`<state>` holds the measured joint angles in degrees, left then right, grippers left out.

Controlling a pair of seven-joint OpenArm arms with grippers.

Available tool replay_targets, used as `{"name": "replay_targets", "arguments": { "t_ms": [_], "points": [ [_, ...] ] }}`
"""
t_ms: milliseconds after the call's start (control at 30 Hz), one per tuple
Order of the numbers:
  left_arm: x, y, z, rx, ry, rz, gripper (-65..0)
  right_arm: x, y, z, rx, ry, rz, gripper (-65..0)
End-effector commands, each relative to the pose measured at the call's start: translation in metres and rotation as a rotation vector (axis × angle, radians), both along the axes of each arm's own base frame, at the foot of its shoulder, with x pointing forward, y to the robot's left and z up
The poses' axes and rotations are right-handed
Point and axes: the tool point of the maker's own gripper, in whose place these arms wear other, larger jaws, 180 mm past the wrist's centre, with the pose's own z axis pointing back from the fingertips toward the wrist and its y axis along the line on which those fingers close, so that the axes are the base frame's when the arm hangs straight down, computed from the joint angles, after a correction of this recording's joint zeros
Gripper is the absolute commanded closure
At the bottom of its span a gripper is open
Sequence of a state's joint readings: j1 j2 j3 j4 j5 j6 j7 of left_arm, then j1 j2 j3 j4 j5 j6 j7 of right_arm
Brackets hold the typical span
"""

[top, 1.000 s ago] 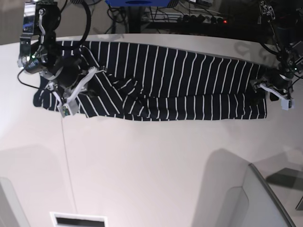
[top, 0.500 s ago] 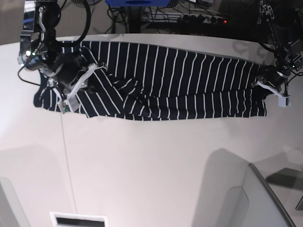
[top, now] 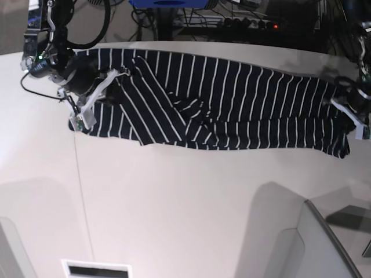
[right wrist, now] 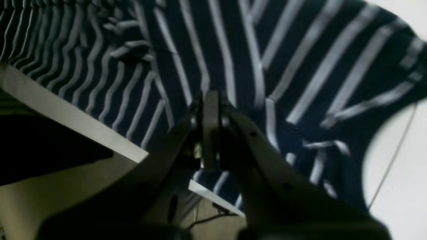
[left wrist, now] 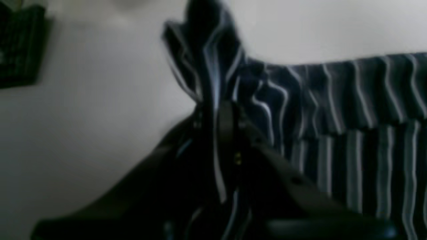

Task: Layout the t-shirt on the table in an organized manner, then fold the t-shirt properly
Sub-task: 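Move the left gripper onto the shirt and grasp the bunched fabric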

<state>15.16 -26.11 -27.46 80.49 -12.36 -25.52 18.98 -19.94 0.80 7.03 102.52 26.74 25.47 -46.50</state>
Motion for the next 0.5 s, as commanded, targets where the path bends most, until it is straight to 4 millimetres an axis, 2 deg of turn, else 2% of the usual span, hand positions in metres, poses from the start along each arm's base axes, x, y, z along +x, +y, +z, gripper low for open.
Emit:
{"name": "replay_targets", "arguments": {
  "t_ms": [0, 100, 200, 367, 467],
  "points": [
    [0.006, -0.011, 0.019, 0.024, -0.047, -0.021, 0.0, 0.008, 0.001, 0.011, 0.018, -0.047, -0.004, -0.8],
    [-0.004, -0.058, 0.03, 0.001, -0.036, -0.057, 0.0, 0.008, 0.001, 0.011, 0.018, -0.047, -0.004, -0.8],
    [-0.008, -0.09, 0.035, -0.014, -0.044, -0.06, 0.0, 0.009, 0.001, 0.011, 0.02, -0.047, -0.004, -0.8],
    [-0.009, -0.158, 0.005, 0.017, 0.036, -0.193, 0.0, 0.008, 0.001, 0.01, 0.02, -0.045, -0.004, -0.8],
    [-0.01, -0.198, -0.006, 0.003, 0.059, -0.277, 0.0, 0.008, 0.001, 0.01, 0.019, -0.044, -0.004, -0.8]
  ]
}}
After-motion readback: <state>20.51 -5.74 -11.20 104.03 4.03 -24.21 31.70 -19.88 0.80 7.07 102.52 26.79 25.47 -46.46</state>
